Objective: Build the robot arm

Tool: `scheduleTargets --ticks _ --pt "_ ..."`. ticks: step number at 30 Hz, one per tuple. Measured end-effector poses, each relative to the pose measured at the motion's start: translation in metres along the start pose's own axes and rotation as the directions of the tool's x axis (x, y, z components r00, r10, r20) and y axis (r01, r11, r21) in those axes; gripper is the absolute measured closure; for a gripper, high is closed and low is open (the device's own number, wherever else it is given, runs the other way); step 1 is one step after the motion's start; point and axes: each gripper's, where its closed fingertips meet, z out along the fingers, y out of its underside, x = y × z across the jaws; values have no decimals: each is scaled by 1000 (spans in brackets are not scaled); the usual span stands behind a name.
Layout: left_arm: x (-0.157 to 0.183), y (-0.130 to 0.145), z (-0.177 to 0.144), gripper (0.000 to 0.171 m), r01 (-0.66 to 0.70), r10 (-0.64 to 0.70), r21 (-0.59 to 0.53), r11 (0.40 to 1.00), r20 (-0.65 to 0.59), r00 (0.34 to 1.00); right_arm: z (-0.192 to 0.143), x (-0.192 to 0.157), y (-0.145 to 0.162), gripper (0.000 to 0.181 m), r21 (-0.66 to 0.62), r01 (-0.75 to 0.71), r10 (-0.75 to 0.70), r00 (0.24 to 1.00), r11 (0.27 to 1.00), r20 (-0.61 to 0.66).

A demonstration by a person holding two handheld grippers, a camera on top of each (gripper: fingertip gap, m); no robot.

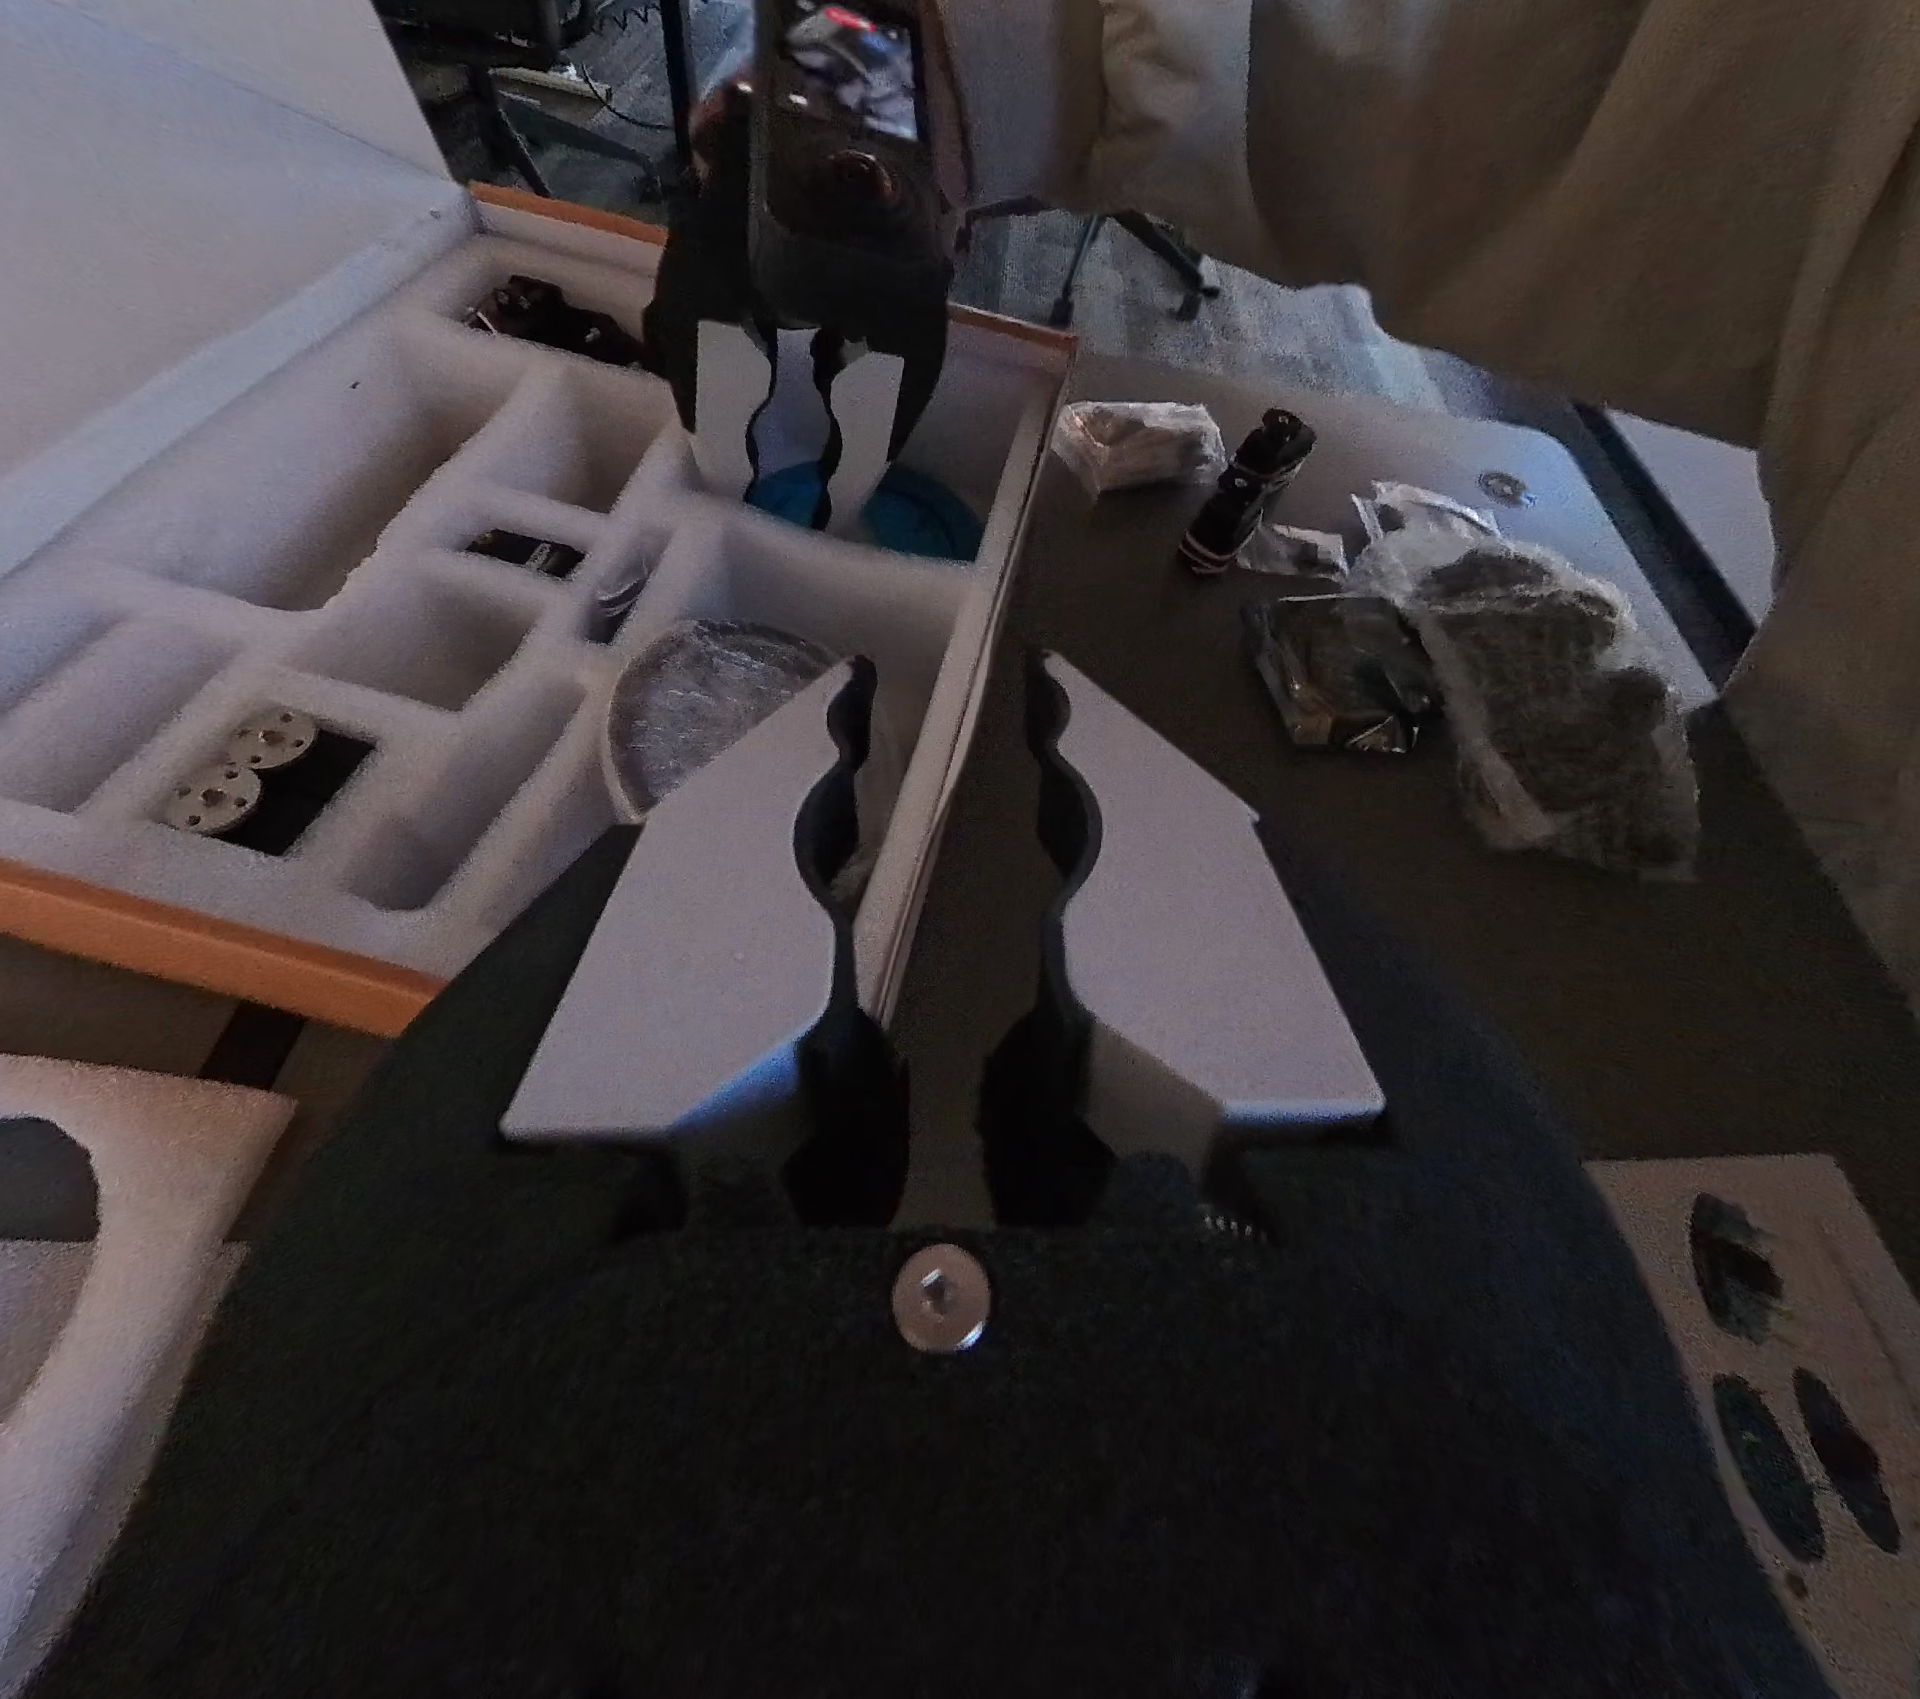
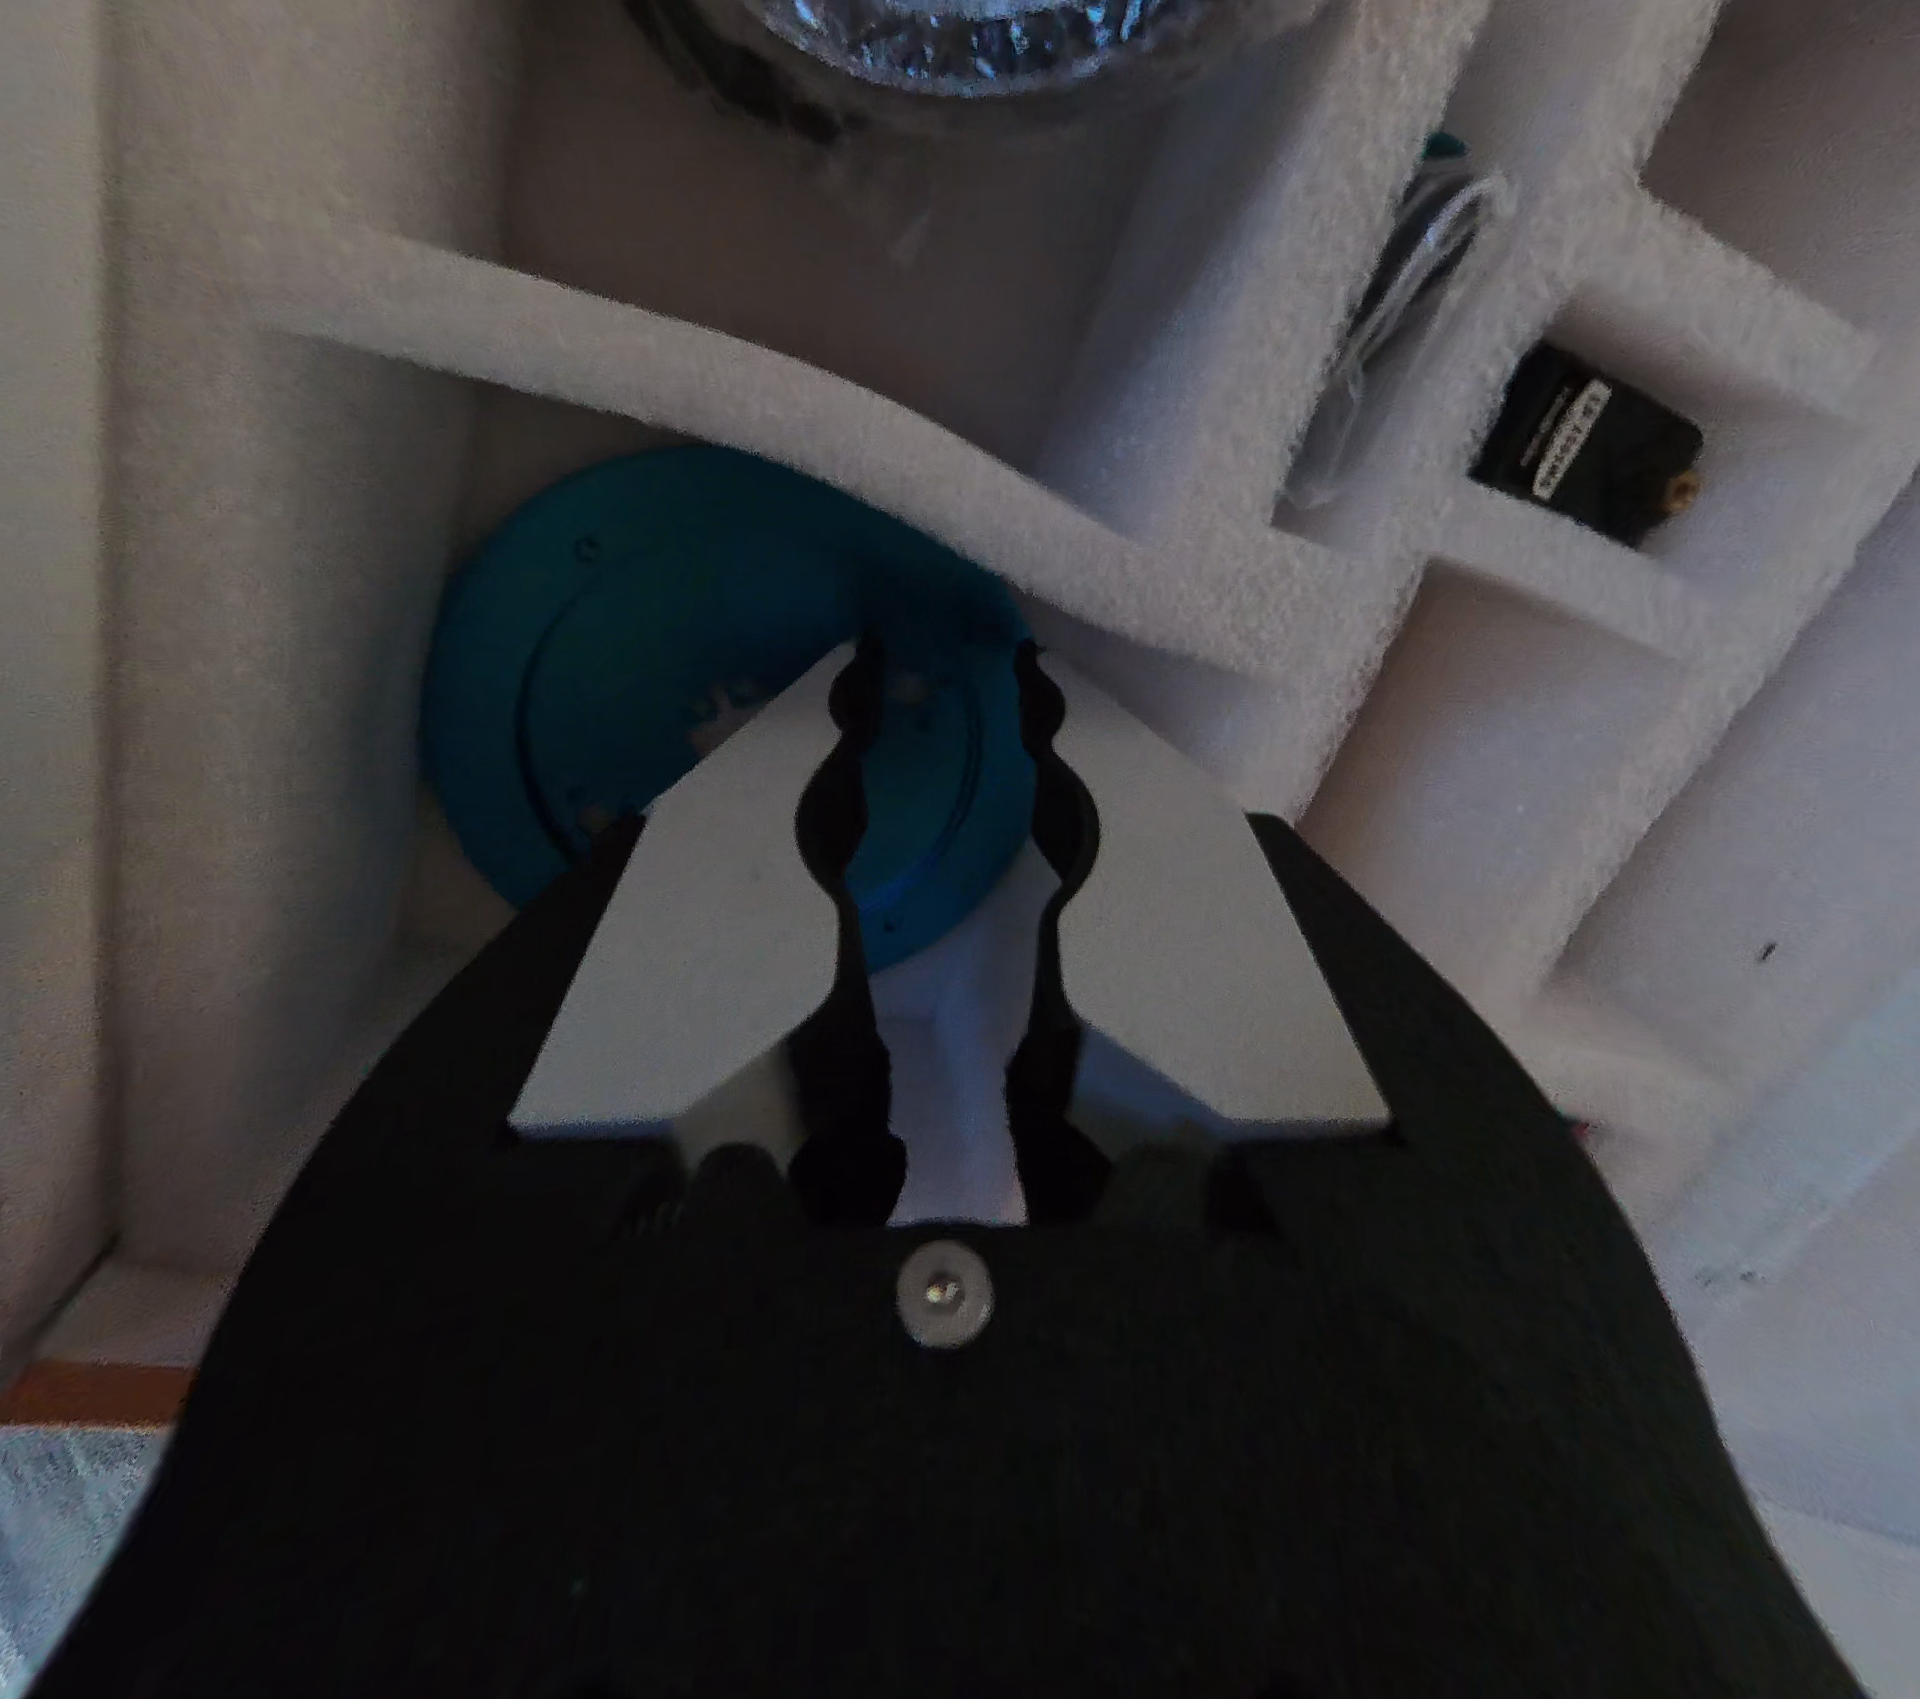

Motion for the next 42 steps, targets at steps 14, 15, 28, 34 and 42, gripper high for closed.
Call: scheduleTargets --ticks 14,15,28,34,42 --pt "33 14 6 143 -133 135 -129 983 5 991 9 -5 -16 165 52 146 -148 988 988 36" --pt "33 11 6 143 -127 128 -121 984 6 992 9 -5 -16 165 60 140 -143 988 988 50" --pt "33 -1 22 143 -134 145 -149 980 65 987 7 -12 -7 181 31 161 -161 987 987 -1" --pt "14 16 41 143 -112 129 -171 979 96 987 3 -17 -6 181 92 141 -138 990 986 -38" --pt "7 34 59 145 44 -47 -91 995 -36 998 3 -11 -24 145 191 134 -112 986 972 -120"
